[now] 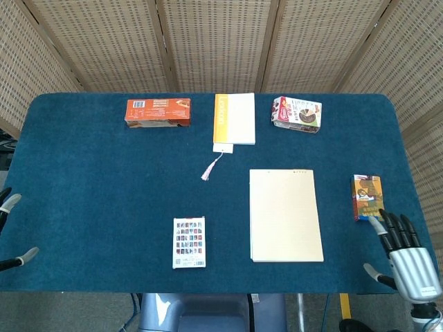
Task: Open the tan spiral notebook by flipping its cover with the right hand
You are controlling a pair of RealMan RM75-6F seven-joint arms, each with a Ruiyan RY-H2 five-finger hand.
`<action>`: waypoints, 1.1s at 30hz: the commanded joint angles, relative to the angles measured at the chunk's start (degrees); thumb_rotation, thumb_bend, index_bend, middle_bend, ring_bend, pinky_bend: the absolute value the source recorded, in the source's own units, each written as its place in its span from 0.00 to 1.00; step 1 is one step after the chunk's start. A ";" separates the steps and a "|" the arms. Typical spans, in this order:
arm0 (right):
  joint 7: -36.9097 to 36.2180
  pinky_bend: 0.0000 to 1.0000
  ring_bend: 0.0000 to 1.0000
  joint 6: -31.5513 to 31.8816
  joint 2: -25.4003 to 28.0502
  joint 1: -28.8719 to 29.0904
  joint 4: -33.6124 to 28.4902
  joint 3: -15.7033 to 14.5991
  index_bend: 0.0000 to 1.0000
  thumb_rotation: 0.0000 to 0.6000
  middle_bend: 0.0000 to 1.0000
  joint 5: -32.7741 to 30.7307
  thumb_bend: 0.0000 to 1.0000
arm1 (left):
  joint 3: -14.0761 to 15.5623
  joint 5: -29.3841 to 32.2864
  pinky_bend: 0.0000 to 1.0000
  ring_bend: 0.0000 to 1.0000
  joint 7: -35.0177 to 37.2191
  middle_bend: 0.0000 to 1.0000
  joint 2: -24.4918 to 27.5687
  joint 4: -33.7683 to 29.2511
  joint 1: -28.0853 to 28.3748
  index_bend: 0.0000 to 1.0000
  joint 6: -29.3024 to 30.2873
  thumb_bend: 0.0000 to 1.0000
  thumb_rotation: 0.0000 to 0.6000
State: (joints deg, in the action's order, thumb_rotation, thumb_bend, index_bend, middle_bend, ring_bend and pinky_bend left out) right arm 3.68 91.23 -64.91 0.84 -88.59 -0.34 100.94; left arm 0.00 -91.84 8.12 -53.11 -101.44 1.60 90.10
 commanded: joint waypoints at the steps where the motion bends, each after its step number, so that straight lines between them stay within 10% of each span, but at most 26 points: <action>1: 5.20 0.00 0.00 -8.70 -1.01 5.63 -0.69 -2.41 0.00 1.00 0.00 5.56 0.06 | -0.17 0.40 0.00 0.00 -0.43 0.00 -0.08 -0.29 0.07 0.00 -0.13 0.00 1.00; 7: 13.26 0.00 0.00 -18.16 -4.88 11.02 -1.54 -2.53 0.00 1.00 0.00 7.92 0.26 | -0.50 1.54 0.00 0.00 -0.79 0.00 -0.10 -0.57 0.21 0.00 -0.69 0.00 1.00; 33: 29.26 0.00 0.00 -29.51 -14.23 17.03 -0.09 -0.30 0.00 1.00 0.00 -1.05 0.26 | -0.72 2.71 0.00 0.00 -1.44 0.00 0.01 -1.07 0.60 0.00 -2.02 0.00 1.00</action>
State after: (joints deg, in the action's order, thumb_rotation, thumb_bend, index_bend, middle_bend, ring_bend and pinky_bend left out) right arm 32.82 61.81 -79.01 17.79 -88.81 -0.51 99.99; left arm -0.71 -89.12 6.70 -53.09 -102.51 2.21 88.06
